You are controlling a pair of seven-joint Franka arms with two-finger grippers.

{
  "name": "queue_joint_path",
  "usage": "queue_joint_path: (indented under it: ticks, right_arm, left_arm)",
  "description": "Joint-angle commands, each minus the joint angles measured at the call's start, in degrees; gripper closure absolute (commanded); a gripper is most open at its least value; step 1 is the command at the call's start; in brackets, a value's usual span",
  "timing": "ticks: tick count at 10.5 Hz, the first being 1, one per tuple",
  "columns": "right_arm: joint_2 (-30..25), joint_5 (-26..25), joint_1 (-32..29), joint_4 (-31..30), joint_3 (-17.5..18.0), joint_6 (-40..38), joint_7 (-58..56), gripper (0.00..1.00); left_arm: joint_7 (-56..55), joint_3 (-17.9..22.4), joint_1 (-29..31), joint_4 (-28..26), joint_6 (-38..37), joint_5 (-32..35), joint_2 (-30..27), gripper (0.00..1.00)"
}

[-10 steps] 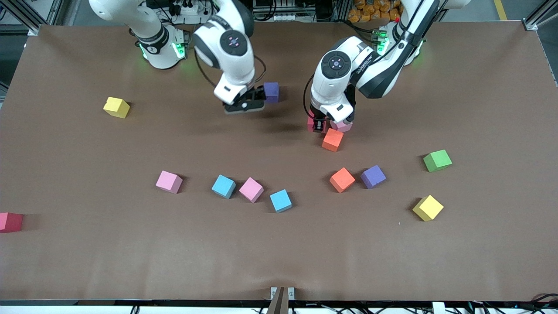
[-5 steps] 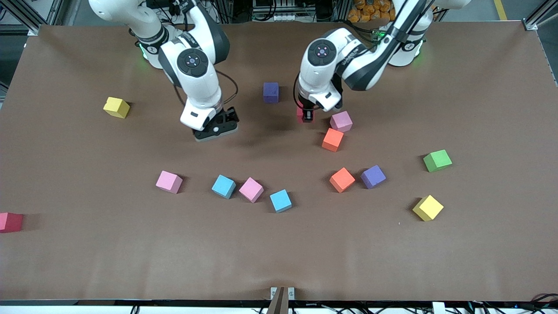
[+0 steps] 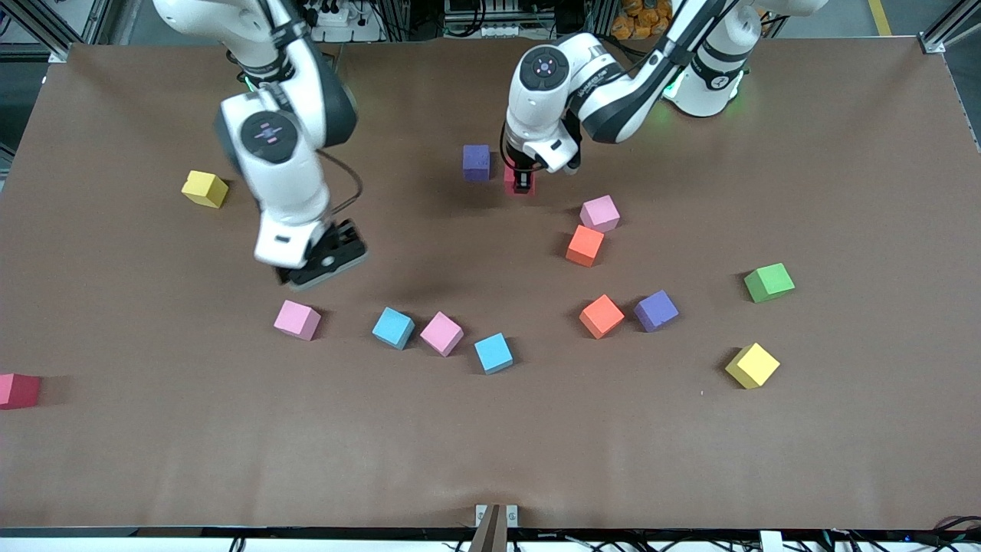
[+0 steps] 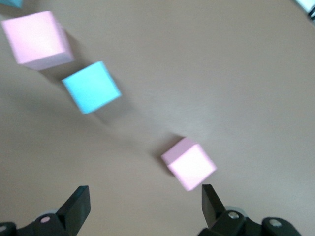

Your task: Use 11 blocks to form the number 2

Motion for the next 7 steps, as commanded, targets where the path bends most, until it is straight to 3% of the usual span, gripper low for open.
queue_joint_path:
  ticks: [1, 3, 5, 7]
  right_arm:
    - [6.1, -0.3, -3.7, 6.3, 0.7, 0.1, -12.8, 0.0]
    - [8.6, -0.1, -5.8, 7.6, 0.9, 1.0, -20.6, 0.0]
    - [10.9, 10.5, -9.0, 7.6, 2.2, 1.0, -32.8, 0.0]
    - [12.6, 13.4, -10.6, 7.2, 2.2, 1.0, -38.3, 0.0]
  left_arm:
    - [-1.0, -2.1, 0.2, -3.4, 3.8, -1.1, -0.5, 1.0]
    - [-1.0, -2.3, 0.2, -5.1, 6.9, -1.1, -0.5, 1.0]
    - [-1.2, -3.3, 0.1, -5.8, 8.9, -1.1, 1.1, 1.0]
    - [-2.3, -3.4, -1.4, -6.2, 11.0, -1.1, 2.8, 1.0]
